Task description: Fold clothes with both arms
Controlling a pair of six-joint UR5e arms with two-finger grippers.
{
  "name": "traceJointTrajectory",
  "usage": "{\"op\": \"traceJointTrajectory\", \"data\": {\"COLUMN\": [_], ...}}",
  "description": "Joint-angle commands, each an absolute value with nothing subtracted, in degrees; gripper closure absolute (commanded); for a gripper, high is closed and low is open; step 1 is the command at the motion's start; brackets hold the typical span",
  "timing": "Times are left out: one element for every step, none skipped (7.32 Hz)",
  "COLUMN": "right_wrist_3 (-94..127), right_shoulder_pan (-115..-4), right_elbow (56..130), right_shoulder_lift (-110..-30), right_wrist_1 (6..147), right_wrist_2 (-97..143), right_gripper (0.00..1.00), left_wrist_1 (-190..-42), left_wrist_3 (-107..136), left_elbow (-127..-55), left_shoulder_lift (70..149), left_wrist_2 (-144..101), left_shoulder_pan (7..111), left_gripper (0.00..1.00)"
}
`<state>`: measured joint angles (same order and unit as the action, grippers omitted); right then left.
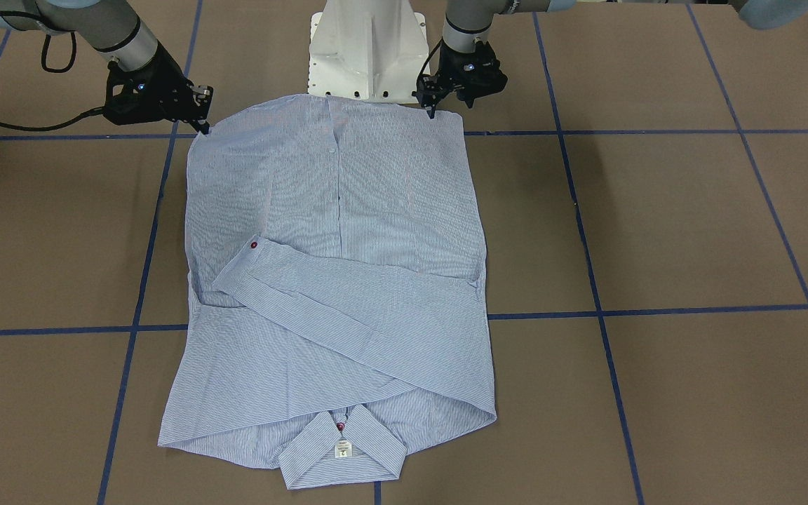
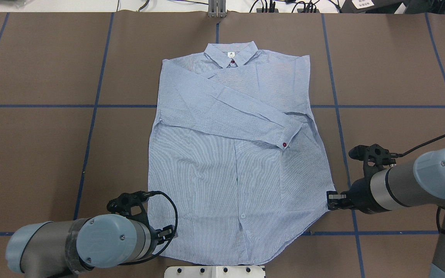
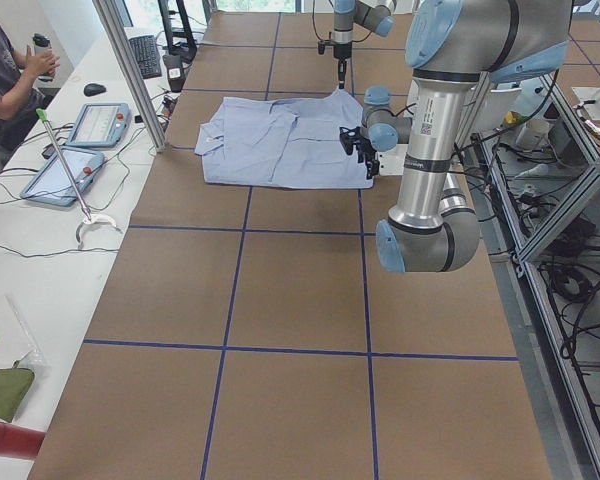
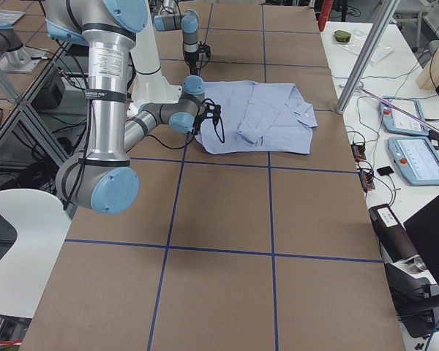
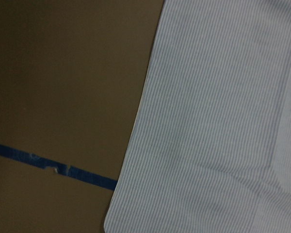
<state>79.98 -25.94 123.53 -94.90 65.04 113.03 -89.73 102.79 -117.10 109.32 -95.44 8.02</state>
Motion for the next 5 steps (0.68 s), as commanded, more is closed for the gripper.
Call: {"op": "traceJointTrajectory", "data": {"right_wrist_3": [79.98,79.98,79.98,79.98,79.98], "right_shoulder_pan": [-26.1,-26.1,-26.19,-26.19,-26.28], "right_elbow": [123.57,123.57,123.57,123.57,123.57], "right_shoulder_lift": [-94.75,-94.75,-94.66,-94.48,-94.48], "right_wrist_1": [65.04,65.04,65.04,65.04,65.04], "right_wrist_2": [113.03,113.03,113.03,113.03,113.03], "right_gripper": [1.0,1.0,1.0,1.0,1.0], "left_wrist_1": [-89.74,-89.74,-90.08,-91.57,-92.54], "left_wrist_3": [102.75,102.57,102.39,102.22,100.74], "left_elbow": [-116.46,-115.93,-115.49,-115.49,-115.49], "left_shoulder_lift": [109.34,109.07,108.9,108.55,108.2], "left_wrist_2": [-94.49,-94.48,-93.79,-93.52,-93.43], "left_shoulder_pan": [7.91,8.0,8.0,8.09,8.26], "left_gripper": [0.18,0.18,0.18,0.2,0.21]}}
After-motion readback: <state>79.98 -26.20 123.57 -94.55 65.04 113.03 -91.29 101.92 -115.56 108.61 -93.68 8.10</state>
